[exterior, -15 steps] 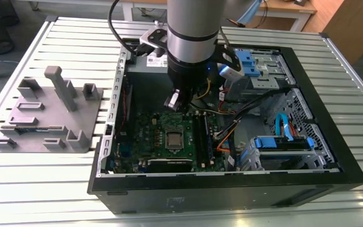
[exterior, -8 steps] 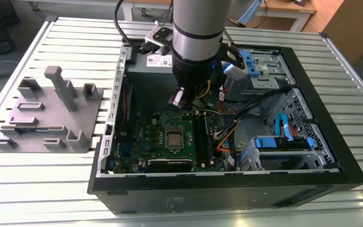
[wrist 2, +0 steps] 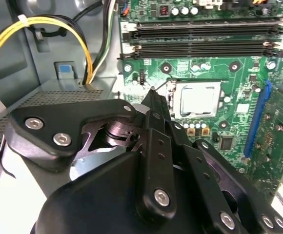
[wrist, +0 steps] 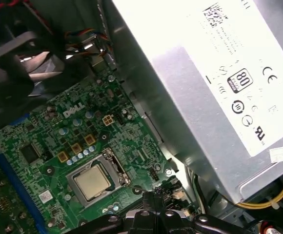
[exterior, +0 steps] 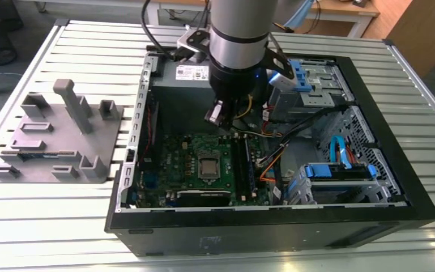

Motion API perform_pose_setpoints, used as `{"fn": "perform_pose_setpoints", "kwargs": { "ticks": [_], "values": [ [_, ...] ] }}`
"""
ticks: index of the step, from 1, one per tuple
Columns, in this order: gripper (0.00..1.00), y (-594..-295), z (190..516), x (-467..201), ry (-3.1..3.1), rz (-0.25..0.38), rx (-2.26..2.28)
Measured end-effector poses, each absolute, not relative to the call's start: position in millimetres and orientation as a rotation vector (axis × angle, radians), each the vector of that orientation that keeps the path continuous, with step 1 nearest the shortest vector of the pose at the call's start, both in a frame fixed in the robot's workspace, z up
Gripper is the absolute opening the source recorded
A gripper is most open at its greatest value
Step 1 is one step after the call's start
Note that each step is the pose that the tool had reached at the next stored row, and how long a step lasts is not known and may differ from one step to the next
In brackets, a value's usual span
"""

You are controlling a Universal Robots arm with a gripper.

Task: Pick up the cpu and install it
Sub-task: 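Install the first cpu locking lever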

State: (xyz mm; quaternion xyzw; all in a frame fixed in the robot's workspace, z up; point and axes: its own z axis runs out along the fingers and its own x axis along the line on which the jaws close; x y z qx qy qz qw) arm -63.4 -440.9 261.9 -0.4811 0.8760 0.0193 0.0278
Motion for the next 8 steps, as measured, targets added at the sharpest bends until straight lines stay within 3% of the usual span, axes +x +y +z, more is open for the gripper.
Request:
{"fn": "perform_pose_setpoints", "kwargs": {
  "ticks": [8],
  "values": [
    [0.11, -434.4, 256.2, -62.0, 2.704, 0.06, -1.485]
  ]
}}
